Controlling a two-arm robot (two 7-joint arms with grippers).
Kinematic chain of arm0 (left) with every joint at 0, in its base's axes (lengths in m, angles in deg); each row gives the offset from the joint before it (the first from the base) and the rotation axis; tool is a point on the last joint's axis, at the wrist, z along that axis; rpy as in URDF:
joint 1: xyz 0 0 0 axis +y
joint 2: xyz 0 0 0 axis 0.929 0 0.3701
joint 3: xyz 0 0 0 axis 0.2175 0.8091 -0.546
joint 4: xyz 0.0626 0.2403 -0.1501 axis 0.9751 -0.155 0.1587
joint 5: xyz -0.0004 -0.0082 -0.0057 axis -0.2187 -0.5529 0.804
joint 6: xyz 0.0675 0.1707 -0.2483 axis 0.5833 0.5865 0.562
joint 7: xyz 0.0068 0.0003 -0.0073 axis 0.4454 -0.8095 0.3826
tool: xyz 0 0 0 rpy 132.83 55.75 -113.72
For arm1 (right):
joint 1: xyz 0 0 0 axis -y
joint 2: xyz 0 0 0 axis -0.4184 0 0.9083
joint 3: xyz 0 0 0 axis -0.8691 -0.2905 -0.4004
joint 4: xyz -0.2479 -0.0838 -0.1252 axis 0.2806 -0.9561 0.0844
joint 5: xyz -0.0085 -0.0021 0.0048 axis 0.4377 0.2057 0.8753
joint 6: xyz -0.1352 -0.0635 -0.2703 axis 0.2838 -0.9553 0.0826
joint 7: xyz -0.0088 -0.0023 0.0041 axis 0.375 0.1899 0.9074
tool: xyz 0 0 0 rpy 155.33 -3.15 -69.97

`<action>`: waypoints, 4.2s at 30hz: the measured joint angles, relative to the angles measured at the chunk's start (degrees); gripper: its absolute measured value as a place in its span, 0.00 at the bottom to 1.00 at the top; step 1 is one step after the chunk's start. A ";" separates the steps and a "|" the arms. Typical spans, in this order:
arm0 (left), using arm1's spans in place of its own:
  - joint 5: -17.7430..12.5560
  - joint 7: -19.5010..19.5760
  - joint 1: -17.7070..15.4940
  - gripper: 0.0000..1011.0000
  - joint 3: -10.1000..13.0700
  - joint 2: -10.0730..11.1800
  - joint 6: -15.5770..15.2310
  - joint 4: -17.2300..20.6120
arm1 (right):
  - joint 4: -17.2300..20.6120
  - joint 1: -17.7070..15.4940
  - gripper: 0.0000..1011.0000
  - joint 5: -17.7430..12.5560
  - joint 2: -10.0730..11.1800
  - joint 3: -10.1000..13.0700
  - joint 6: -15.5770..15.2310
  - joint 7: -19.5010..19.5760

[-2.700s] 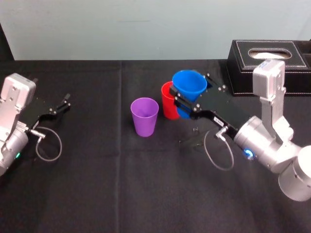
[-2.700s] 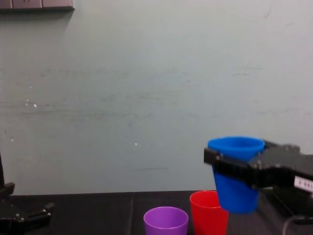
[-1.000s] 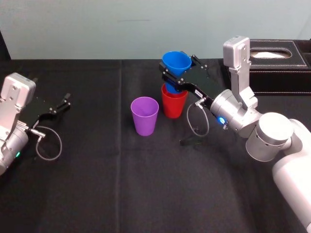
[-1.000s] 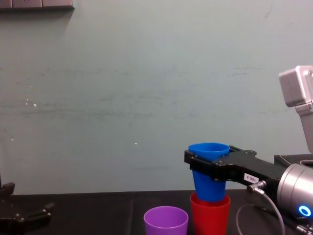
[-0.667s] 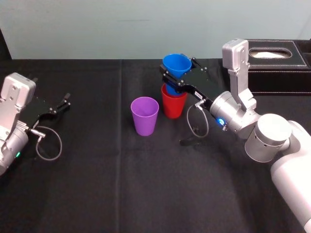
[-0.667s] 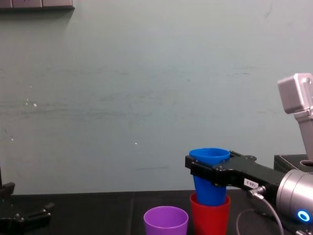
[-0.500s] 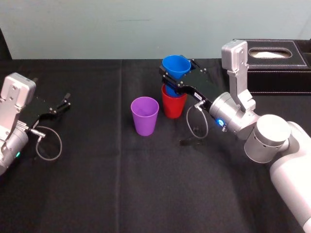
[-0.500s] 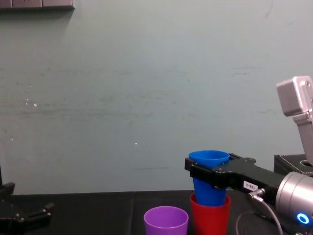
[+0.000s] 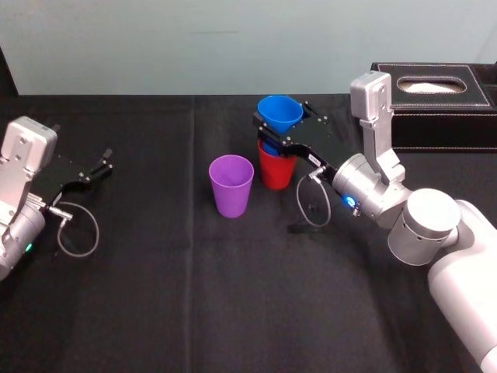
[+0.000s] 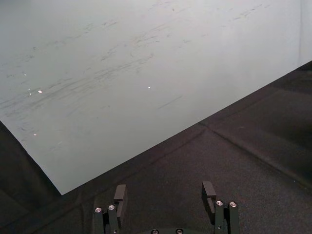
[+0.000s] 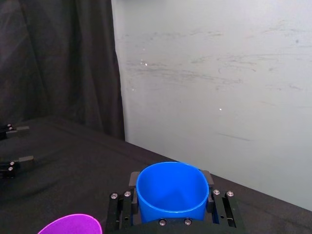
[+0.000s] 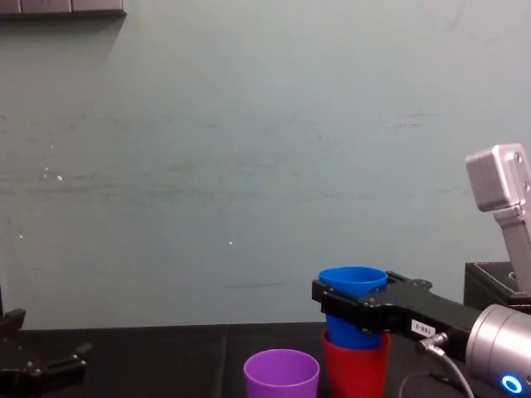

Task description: Stack the three plastic cups sequentially using one hand.

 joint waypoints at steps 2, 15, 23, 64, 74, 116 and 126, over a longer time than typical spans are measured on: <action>0.00 0.00 0.00 0.99 0.00 0.00 0.00 0.00 | -0.44 0.06 0.73 0.05 -0.09 -0.02 0.22 -0.10; 0.00 0.00 0.00 0.99 0.00 0.00 0.00 0.00 | -1.91 0.03 0.73 0.30 -0.31 0.06 1.07 -0.39; 0.00 0.00 0.00 0.99 0.00 0.00 0.00 0.00 | -3.07 0.09 0.73 0.56 -0.50 0.10 1.53 -0.61; 0.00 0.00 0.00 0.99 0.00 0.00 0.00 0.00 | -3.44 -0.20 0.77 1.31 -0.92 0.31 1.25 0.27; 0.00 0.00 0.00 0.99 0.00 0.00 0.00 0.00 | -3.44 -0.19 0.99 1.23 -0.89 0.30 1.25 0.27; 0.00 0.00 0.00 0.99 0.00 0.00 0.00 0.00 | 23.39 -21.28 0.99 0.89 11.23 1.67 -1.96 0.16; 0.00 0.00 0.00 0.99 0.00 0.00 0.00 0.00 | 21.89 -20.60 0.99 2.10 9.39 -0.97 -2.99 0.15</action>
